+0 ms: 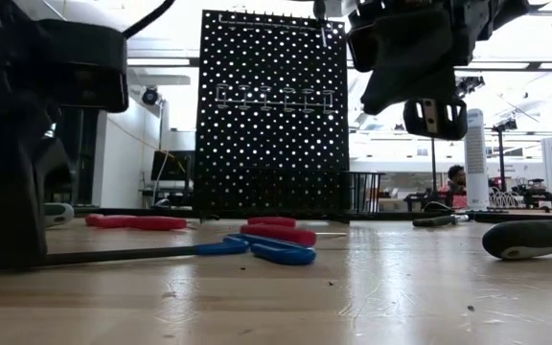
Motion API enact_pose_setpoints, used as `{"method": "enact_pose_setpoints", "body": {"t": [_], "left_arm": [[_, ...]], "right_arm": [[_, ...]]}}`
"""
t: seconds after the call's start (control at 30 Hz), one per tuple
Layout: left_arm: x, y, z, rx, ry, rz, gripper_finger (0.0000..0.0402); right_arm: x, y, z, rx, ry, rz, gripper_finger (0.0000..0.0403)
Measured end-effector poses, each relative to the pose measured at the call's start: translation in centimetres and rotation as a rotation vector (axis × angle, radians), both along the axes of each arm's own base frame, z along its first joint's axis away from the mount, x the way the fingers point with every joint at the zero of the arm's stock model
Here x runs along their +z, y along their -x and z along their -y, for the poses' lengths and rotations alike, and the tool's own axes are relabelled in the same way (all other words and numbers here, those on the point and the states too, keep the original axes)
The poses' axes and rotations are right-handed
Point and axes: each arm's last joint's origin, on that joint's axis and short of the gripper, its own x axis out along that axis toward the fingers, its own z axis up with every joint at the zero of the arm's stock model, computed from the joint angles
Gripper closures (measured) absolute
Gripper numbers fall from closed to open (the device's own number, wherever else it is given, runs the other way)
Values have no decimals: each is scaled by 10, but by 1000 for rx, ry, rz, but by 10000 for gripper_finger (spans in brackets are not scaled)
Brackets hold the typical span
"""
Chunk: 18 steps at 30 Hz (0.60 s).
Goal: Hang tools onto peg board
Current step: Hang the blue pick tool on the peg board
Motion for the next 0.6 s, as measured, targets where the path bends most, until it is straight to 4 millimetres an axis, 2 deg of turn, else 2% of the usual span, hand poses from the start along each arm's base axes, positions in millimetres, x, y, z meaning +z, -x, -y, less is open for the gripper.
{"method": "enact_pose_setpoints", "body": {"t": [0.13, 0.37, 0.47, 0.6], "left_arm": [[-5, -10, -11, -148, -66, -4, 401], [-5, -28, -31, -330, -126, 43, 401], [12, -36, -34, -356, -89, 72, 401], [45, -35, -29, -323, -168, 195, 401]], "right_arm": [[-4, 0, -5, -16, 21, -5, 403], [-27, -5, -19, -21, 4, -62, 392], [-29, -5, -21, -29, -10, -76, 382], [-27, -5, -20, 24, 25, -46, 378]]}}
